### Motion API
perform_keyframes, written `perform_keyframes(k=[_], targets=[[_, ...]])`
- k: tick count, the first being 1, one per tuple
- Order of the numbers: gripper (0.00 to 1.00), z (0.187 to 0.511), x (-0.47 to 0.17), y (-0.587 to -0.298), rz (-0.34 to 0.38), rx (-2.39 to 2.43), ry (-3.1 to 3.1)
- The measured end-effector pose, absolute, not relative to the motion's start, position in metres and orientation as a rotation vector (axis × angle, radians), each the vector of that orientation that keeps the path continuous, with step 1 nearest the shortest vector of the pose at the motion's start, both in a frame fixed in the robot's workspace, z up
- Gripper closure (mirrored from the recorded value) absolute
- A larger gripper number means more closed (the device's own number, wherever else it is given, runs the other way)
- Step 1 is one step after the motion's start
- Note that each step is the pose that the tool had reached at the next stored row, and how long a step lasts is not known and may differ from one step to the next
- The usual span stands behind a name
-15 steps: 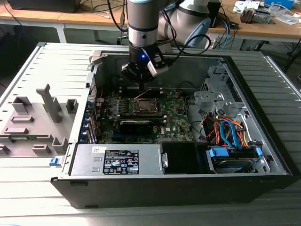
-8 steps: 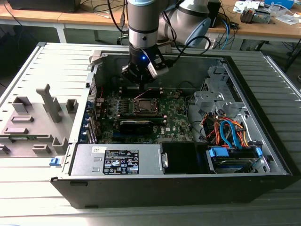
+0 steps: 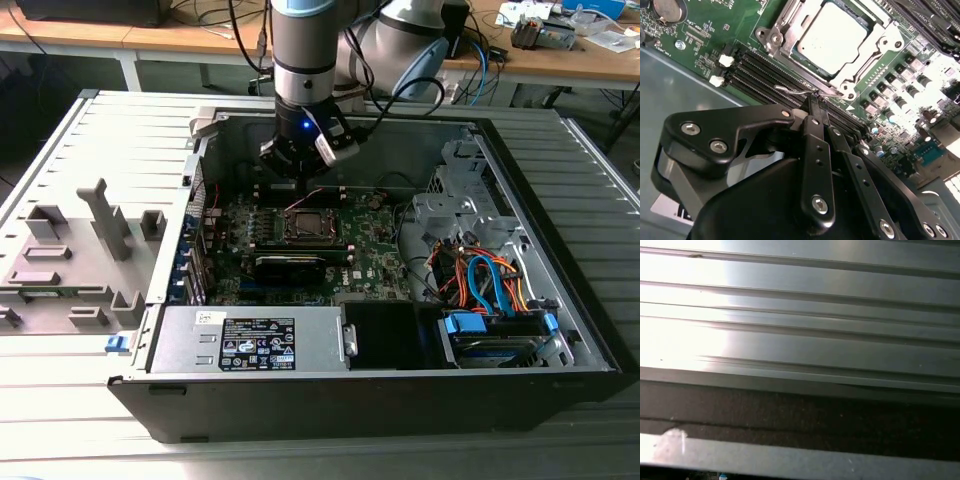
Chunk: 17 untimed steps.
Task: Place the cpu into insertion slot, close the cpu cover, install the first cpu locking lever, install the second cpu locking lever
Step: 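Install the first cpu locking lever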
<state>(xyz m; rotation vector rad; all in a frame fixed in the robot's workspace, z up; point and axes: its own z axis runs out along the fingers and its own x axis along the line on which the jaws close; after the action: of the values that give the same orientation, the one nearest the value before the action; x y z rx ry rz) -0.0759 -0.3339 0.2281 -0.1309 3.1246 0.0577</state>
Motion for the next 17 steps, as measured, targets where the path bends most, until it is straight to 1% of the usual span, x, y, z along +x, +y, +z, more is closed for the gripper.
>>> perform_keyframes(k=[17], targets=[[0.89,0.21,-0.062,-0.334,0.055,-0.131,3.125]])
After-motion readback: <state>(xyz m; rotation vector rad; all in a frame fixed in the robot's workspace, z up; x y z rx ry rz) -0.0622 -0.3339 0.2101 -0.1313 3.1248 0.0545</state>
